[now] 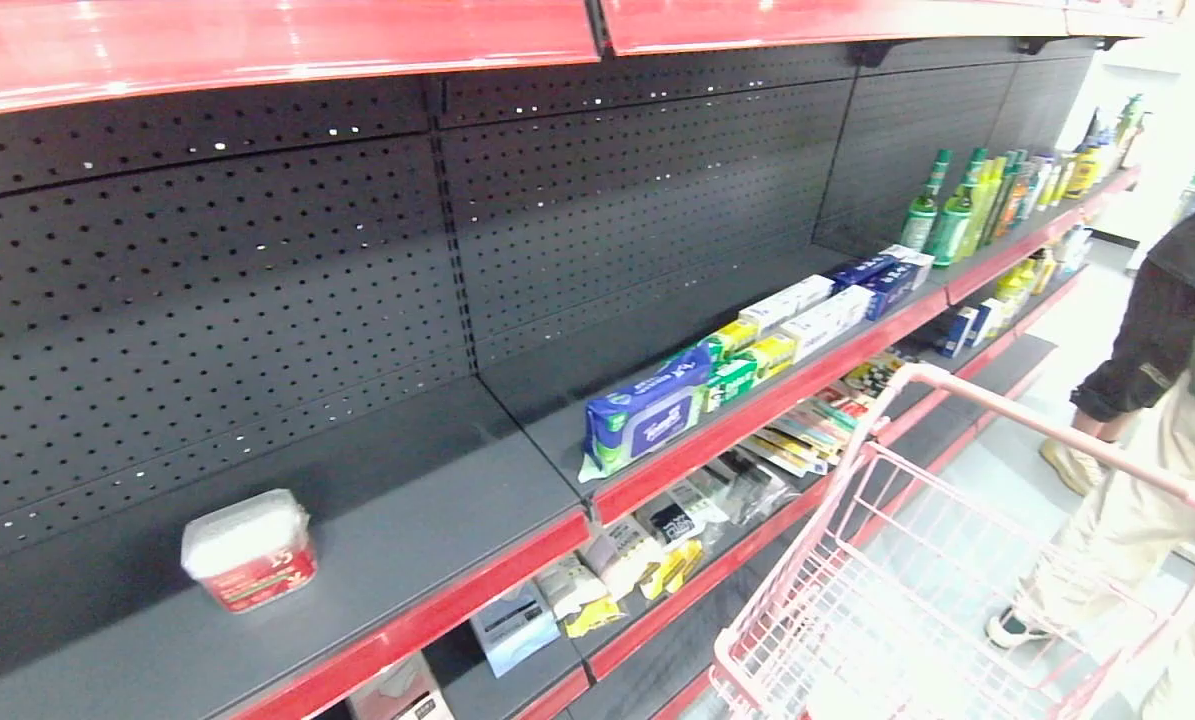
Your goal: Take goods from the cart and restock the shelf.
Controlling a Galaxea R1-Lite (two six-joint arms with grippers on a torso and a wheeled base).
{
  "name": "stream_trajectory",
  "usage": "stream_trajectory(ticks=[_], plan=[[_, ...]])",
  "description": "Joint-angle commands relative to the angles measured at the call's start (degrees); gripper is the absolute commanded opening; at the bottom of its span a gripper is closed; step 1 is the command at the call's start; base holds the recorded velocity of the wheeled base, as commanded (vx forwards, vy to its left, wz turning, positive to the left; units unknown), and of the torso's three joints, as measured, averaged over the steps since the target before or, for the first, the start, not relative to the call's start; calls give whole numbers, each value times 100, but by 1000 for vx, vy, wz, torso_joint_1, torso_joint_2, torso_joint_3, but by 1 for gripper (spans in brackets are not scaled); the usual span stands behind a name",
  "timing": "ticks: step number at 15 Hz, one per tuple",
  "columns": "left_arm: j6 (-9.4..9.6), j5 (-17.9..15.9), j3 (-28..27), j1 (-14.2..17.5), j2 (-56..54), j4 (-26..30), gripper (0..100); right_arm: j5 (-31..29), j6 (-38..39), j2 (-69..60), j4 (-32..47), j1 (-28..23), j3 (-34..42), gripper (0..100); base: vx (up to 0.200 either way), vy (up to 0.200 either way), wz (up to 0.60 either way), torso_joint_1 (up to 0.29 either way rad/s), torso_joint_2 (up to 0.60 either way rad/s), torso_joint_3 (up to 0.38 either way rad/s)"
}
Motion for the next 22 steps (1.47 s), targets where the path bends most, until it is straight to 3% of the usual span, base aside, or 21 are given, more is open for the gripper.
stream_trajectory(ticks=[1, 3, 12, 13, 15, 18, 19, 20, 21, 22], plan=[[2, 4, 0, 0, -2, -1, 100, -1, -4, 7, 2, 1, -2, 100, 0, 0, -600, 2, -2, 12], [2, 4, 0, 0, -2, -1, 100, 8, 5, 7, 2, 1, -2, 100, 0, 0, -600, 2, 2, 2], [2, 4, 0, 0, -2, -1, 100, 25, -22, 227, 2, 1, -125, 100, 0, 0, 0, 0, 0, 0], [2, 4, 0, 0, -2, -1, 100, 34, 216, 1167, 2, 54, -1153, 100, 0, 0, 0, 0, 0, 0], [2, 4, 0, 0, -2, -1, 100, -1, 1464, 3092, 90, 54, -3262, 100, 0, 0, 0, 0, 0, 0], [2, 4, 0, 0, -2, -1, 100, -54, 778, 4780, -7, -227, -3175, 100, 0, 0, 0, 0, 0, 0], [2, 4, 0, 0, -2, -1, 100, -45, 910, 5377, -192, -333, -3122, 100, 0, 0, 0, 0, 0, 0], [2, 4, 0, 0, -2, -1, 100, -18, 1068, 6344, -851, -324, -2788, 100, 0, 0, 0, 0, 0, 0], [2, 4, 0, 0, -2, -1, 100, -10, 1059, 6502, -939, -306, -2726, 100, 0, 0, 0, 0, 0, 0], [2, 4, 0, 0, -2, -1, 100, 342, 743, 7302, -1035, -262, -2603, 100, 0, 0, 0, 0, 0, 0]])
